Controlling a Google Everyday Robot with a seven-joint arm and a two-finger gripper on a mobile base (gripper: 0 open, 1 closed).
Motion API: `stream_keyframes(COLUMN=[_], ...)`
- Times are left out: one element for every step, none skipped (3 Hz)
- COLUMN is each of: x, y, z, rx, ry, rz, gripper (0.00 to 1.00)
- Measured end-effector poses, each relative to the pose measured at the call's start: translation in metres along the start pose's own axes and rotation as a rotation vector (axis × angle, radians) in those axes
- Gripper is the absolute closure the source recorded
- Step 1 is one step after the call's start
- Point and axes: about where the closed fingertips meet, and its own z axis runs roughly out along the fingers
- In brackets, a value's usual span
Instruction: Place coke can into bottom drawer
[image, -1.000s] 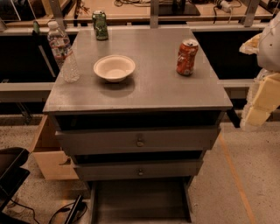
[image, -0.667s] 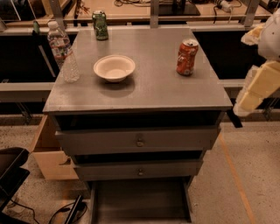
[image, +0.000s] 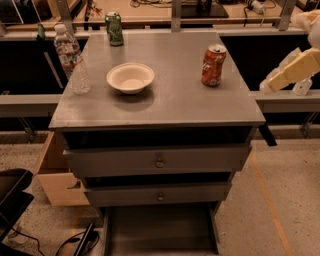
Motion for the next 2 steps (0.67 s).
stream_keyframes(x=[-0.0174,-0.0201], y=[-0.0409,-0.0415], z=[0.0162,0.0229], rx=[0.062,0.051], ry=[-0.243,-0.268], rz=[0.016,0.022], gripper=[0.0,0.0])
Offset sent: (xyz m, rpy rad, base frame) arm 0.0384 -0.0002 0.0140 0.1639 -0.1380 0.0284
